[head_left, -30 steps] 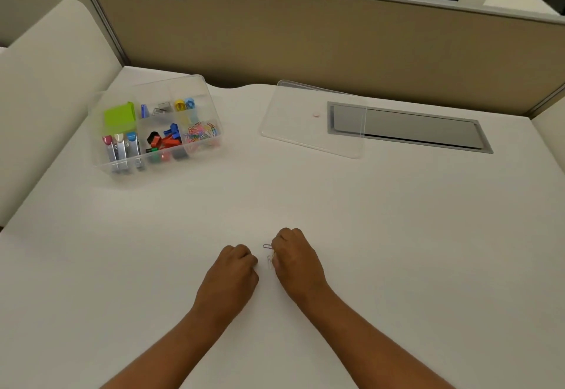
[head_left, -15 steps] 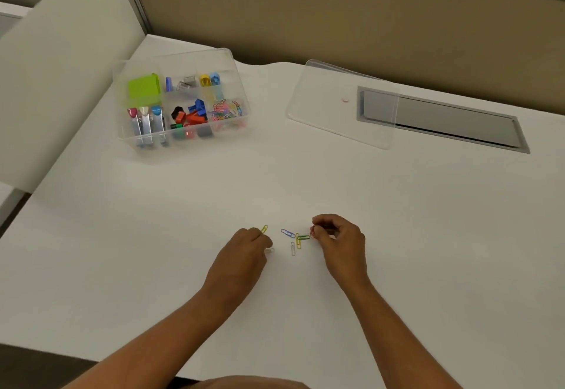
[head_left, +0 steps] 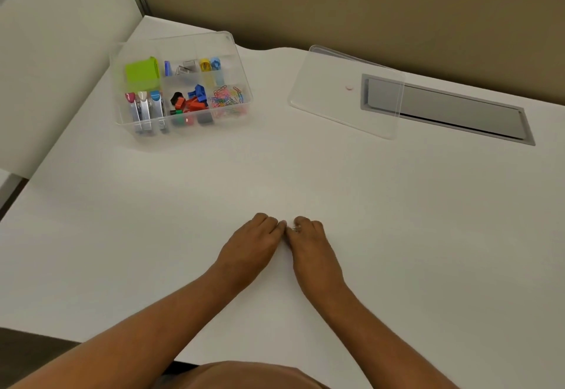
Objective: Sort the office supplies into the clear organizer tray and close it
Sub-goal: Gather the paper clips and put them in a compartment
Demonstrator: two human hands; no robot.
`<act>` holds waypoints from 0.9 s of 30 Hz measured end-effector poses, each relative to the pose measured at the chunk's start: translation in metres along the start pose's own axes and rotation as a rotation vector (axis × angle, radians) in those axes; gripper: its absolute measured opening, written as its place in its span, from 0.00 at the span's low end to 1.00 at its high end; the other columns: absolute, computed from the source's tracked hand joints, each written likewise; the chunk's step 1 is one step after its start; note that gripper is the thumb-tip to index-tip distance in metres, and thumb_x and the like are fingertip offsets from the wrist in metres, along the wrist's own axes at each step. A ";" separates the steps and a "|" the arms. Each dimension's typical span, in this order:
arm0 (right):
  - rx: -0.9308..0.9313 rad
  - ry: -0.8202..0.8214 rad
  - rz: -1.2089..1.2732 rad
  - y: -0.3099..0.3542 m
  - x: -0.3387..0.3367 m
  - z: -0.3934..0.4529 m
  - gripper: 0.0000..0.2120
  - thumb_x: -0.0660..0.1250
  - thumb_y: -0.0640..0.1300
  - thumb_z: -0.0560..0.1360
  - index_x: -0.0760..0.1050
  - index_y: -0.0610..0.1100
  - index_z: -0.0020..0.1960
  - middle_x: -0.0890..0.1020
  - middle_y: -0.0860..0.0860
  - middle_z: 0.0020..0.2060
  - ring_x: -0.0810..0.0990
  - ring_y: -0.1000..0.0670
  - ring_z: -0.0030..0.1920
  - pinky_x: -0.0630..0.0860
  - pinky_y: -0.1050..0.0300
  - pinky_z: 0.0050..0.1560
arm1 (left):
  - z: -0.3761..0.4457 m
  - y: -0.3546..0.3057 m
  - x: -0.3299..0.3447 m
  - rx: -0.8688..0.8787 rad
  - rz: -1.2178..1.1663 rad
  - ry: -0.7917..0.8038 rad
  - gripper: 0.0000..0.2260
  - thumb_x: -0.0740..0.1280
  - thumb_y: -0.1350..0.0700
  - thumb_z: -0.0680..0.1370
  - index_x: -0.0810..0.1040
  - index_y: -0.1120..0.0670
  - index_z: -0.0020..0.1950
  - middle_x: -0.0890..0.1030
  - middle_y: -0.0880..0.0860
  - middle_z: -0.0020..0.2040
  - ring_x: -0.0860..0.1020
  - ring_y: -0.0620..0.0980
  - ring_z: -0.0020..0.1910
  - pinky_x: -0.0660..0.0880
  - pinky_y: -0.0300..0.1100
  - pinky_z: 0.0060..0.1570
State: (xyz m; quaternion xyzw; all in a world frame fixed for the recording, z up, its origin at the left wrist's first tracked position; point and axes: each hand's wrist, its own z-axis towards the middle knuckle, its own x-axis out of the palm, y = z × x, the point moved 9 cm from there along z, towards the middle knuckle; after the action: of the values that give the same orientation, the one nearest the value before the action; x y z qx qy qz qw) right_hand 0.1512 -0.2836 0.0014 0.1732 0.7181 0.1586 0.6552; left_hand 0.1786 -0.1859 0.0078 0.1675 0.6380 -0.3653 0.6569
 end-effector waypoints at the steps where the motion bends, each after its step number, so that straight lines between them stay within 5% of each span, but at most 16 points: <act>1: -0.014 0.011 0.019 0.003 0.000 0.000 0.08 0.61 0.37 0.82 0.77 0.42 0.57 0.76 0.50 0.55 0.71 0.50 0.56 0.78 0.55 0.48 | 0.002 -0.002 0.000 0.027 0.006 -0.001 0.19 0.80 0.66 0.67 0.84 0.63 0.58 0.84 0.56 0.46 0.82 0.55 0.45 0.82 0.45 0.38; 4: -0.051 -0.003 -0.033 0.008 -0.005 0.007 0.05 0.66 0.33 0.77 0.77 0.41 0.45 0.76 0.49 0.43 0.71 0.51 0.46 0.75 0.53 0.38 | 0.008 -0.004 -0.001 0.085 0.047 0.042 0.10 0.78 0.66 0.70 0.83 0.58 0.48 0.80 0.53 0.40 0.77 0.52 0.39 0.76 0.44 0.32; 9: 0.017 -0.033 -0.071 -0.008 -0.011 0.033 0.08 0.68 0.32 0.72 0.77 0.42 0.37 0.76 0.50 0.35 0.73 0.50 0.37 0.73 0.54 0.34 | 0.027 0.020 0.004 -0.051 0.006 0.096 0.13 0.74 0.71 0.66 0.76 0.56 0.39 0.74 0.53 0.35 0.69 0.51 0.34 0.69 0.46 0.27; 12: 0.263 -0.070 0.238 -0.036 -0.024 0.037 0.07 0.69 0.35 0.71 0.84 0.44 0.43 0.83 0.53 0.39 0.81 0.54 0.39 0.78 0.62 0.43 | 0.034 0.046 0.006 -0.271 -0.110 0.170 0.09 0.68 0.67 0.74 0.83 0.57 0.49 0.79 0.54 0.43 0.75 0.54 0.42 0.76 0.49 0.38; 15: 0.457 -0.154 0.539 -0.056 -0.035 0.027 0.07 0.73 0.36 0.69 0.86 0.46 0.42 0.86 0.57 0.36 0.83 0.60 0.39 0.77 0.70 0.41 | 0.027 0.041 -0.006 -0.315 -0.265 0.157 0.17 0.67 0.52 0.78 0.82 0.55 0.64 0.82 0.53 0.58 0.80 0.56 0.56 0.78 0.47 0.53; 18: 0.523 -0.186 0.632 -0.062 -0.036 0.018 0.07 0.75 0.37 0.70 0.86 0.49 0.42 0.86 0.59 0.37 0.84 0.62 0.41 0.80 0.67 0.44 | 0.012 0.020 0.000 -0.267 -0.161 0.200 0.22 0.68 0.43 0.76 0.82 0.56 0.64 0.80 0.54 0.60 0.77 0.56 0.58 0.80 0.50 0.52; 21: 0.574 -0.202 0.712 -0.059 -0.030 0.010 0.08 0.75 0.37 0.70 0.86 0.50 0.42 0.87 0.58 0.36 0.85 0.58 0.41 0.83 0.59 0.47 | 0.012 -0.001 0.007 -0.190 -0.069 0.156 0.06 0.75 0.60 0.70 0.80 0.57 0.43 0.79 0.55 0.44 0.76 0.54 0.43 0.77 0.44 0.32; 22: 0.595 -0.206 0.755 -0.057 -0.027 0.008 0.08 0.75 0.36 0.70 0.86 0.49 0.42 0.87 0.57 0.37 0.86 0.56 0.40 0.84 0.56 0.47 | 0.014 -0.004 0.008 -0.162 -0.045 0.143 0.10 0.77 0.66 0.66 0.77 0.56 0.38 0.76 0.54 0.39 0.74 0.52 0.39 0.70 0.42 0.28; 25: 0.648 -0.226 0.896 -0.052 -0.020 0.006 0.09 0.73 0.33 0.72 0.86 0.45 0.44 0.87 0.51 0.37 0.87 0.51 0.38 0.85 0.50 0.48 | 0.021 -0.007 0.008 -0.119 -0.027 0.141 0.16 0.77 0.72 0.60 0.76 0.56 0.37 0.74 0.53 0.35 0.68 0.50 0.34 0.59 0.41 0.28; 27: 0.679 -0.241 0.979 -0.050 -0.018 0.008 0.08 0.73 0.31 0.72 0.86 0.43 0.45 0.87 0.49 0.37 0.87 0.51 0.38 0.85 0.51 0.48 | 0.026 0.000 0.006 -0.157 -0.075 0.173 0.13 0.75 0.71 0.66 0.77 0.56 0.39 0.75 0.53 0.37 0.65 0.49 0.36 0.61 0.43 0.30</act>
State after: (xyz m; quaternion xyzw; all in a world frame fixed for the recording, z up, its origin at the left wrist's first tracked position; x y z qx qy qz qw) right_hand 0.1589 -0.3361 -0.0063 0.6993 0.4863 0.1830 0.4909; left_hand 0.1967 -0.2058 0.0054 0.1224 0.7249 -0.3226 0.5963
